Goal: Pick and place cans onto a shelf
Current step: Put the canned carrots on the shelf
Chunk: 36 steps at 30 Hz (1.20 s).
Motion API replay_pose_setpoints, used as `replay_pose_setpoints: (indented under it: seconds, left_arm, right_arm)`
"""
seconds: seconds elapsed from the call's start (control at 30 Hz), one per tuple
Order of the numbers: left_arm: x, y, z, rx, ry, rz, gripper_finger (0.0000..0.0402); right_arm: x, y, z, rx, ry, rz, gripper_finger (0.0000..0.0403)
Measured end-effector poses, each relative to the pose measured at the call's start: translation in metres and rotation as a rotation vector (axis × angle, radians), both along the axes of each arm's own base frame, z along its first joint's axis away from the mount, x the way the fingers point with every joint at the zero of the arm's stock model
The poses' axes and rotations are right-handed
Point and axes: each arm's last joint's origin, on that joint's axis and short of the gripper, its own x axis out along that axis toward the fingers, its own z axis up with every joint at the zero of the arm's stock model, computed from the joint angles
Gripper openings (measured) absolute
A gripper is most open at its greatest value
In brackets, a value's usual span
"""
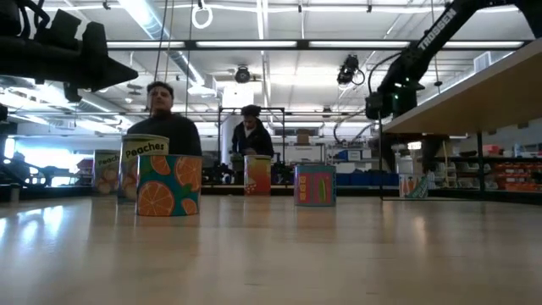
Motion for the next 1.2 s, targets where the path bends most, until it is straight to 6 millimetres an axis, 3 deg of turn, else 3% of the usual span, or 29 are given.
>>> replay_pose_setpoints:
  seconds: [0.23,0.57,0.9,1.0,1.2]
  left_arm:
    - [-0.001,0.001,0.0,-0.01,-0.002,0.03,0.0025]
    - [-0.001,0.001,0.0,-0.005,0.003,0.031,0.0025]
    - [-0.001,0.001,0.0,0.009,0.029,0.058,0.0025]
    - [-0.002,0.002,0.0,-0.003,0.026,0.09,0.0025]
    - [-0.002,0.002,0.0,-0.006,0.024,0.095,0.0025]
  right_arm:
    - [-0.002,-0.005,-0.01,-0.025,-0.027,0.009,0.0389]
    - [-0.004,0.006,-0.021,0.052,-0.024,-0.011,0.033]
    - [0.006,0.008,-0.02,0.003,0.012,0.027,0.0292]
    - [0.011,0.008,-0.004,-0.033,0.004,0.039,0.0292]
    - [0.035,0.026,0.067,-0.199,-0.1,0.082,0.0291]
